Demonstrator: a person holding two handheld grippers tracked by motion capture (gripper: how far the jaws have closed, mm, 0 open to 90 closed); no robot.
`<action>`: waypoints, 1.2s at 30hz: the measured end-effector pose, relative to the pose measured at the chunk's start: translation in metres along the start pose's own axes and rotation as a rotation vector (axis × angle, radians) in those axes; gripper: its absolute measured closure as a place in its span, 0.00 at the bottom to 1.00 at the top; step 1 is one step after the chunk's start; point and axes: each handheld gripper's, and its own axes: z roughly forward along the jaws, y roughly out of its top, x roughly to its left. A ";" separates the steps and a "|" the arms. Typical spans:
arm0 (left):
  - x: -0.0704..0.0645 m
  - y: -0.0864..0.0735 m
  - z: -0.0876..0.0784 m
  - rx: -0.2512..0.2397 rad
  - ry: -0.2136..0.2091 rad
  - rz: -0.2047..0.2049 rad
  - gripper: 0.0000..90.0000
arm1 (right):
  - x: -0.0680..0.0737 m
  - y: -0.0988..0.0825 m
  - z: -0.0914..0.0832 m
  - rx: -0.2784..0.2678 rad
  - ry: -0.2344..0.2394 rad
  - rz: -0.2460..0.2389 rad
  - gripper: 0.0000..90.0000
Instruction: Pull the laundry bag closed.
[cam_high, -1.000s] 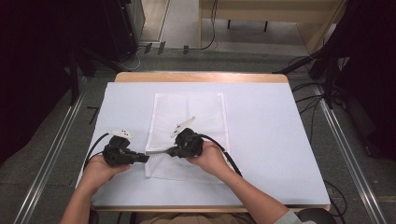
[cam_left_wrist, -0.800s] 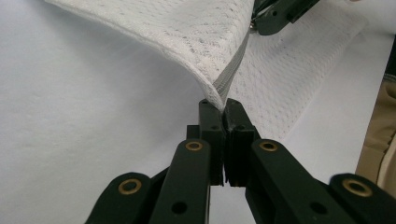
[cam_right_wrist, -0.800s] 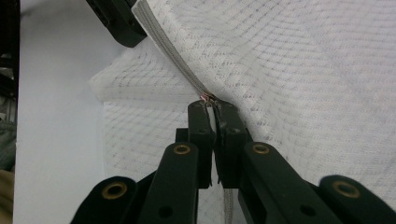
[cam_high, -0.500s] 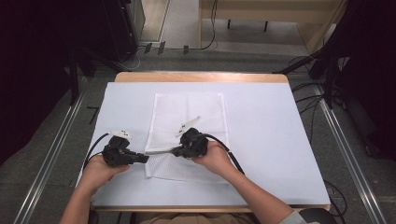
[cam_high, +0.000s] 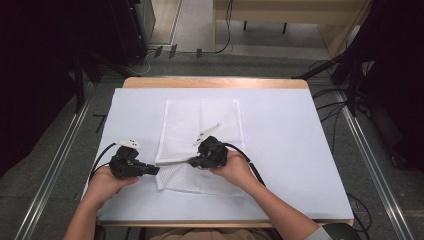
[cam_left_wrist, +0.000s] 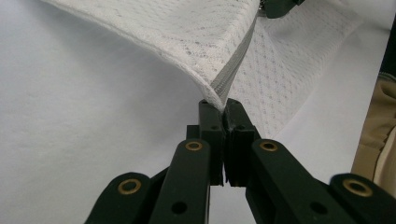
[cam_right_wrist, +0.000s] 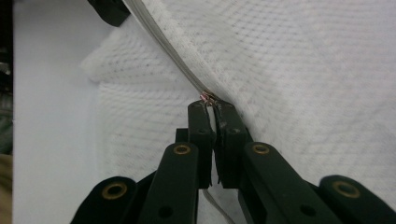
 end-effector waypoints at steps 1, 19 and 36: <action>0.000 0.000 0.000 0.002 0.001 -0.001 0.99 | 0.000 -0.001 0.000 -0.004 0.004 0.004 0.98; -0.001 0.000 0.001 0.004 -0.005 -0.005 0.99 | -0.004 -0.007 -0.009 0.008 0.002 0.018 0.98; 0.000 -0.001 0.001 0.012 -0.014 -0.005 0.99 | -0.008 -0.015 -0.019 0.027 -0.008 0.033 0.98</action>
